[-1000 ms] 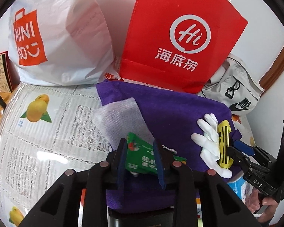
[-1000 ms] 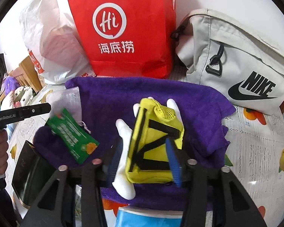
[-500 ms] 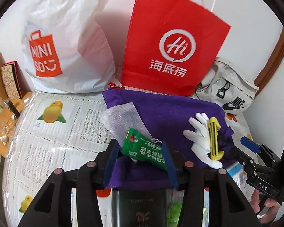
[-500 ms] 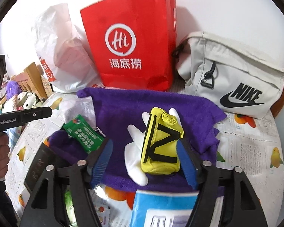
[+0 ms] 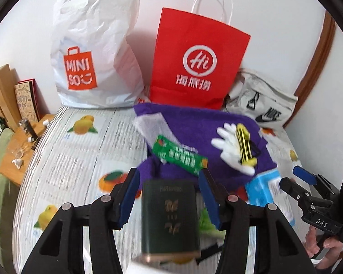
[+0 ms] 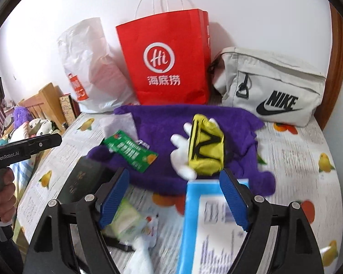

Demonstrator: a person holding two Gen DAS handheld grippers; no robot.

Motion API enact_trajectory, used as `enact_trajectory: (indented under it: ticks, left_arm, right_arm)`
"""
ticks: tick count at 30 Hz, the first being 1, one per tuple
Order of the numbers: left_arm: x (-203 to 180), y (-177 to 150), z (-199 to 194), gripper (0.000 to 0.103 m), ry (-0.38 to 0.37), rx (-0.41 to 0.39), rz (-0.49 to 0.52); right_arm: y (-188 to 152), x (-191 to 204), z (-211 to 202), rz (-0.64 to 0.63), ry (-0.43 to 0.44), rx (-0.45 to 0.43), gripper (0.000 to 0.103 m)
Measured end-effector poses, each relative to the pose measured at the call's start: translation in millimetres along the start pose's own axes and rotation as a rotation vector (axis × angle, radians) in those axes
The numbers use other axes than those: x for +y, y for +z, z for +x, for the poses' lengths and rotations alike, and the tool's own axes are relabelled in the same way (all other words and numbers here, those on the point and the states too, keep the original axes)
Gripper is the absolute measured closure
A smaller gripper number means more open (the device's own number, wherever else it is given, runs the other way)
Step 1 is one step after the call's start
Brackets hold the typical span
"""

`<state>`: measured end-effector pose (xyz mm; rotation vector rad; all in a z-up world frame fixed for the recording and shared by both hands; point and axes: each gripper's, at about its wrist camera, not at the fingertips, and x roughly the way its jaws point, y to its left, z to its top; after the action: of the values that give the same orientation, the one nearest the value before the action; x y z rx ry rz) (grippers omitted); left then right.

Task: Organize soft objects
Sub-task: 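Grasp the white foam block with the left tool and lift it, then grasp the black watch strap with the right tool while the left tool holds the foam block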

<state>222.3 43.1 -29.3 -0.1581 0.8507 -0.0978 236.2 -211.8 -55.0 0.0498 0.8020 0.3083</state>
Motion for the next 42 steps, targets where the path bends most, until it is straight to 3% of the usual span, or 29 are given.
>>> enact_trajectory:
  ticks: [4, 8, 14, 20, 24, 31, 42]
  left_arm:
    - [3.4, -21.4, -9.3, 0.051, 0.007, 0.018, 0.007]
    - [10.2, -48.4, -16.8, 0.037, 0.006, 0.033, 0.0]
    - [14.7, -87.8, -25.0, 0.023, -0.005, 0.056, 0.037]
    - [19.2, -126.6, -17.3, 0.022, -0.022, 0.099, 0.062]
    - [17.6, -143.8, -10.5, 0.021, -0.006, 0.109, 0.099]
    - [11.4, -154.0, 7.0, 0.02, 0.04, 0.11, 0.174]
    - [31.5, -152.0, 15.6, 0.022, 0.035, 0.103, 0.116]
  right_arm:
    - [-22.8, 8.9, -10.8, 0.001, 0.01, 0.014, 0.022]
    - [-46.5, 16.8, -20.8, 0.004, 0.011, 0.029, 0.022]
    - [-75.3, 26.1, -33.0, 0.009, 0.015, 0.034, 0.022]
    - [-98.5, 35.0, -40.3, -0.001, -0.006, 0.043, 0.022]
    - [-116.5, 45.8, -45.3, -0.027, 0.024, 0.047, 0.022]
    - [-145.1, 65.1, -38.4, -0.091, 0.082, 0.092, 0.022]
    - [-173.9, 108.8, -11.5, -0.232, 0.201, 0.157, 0.022]
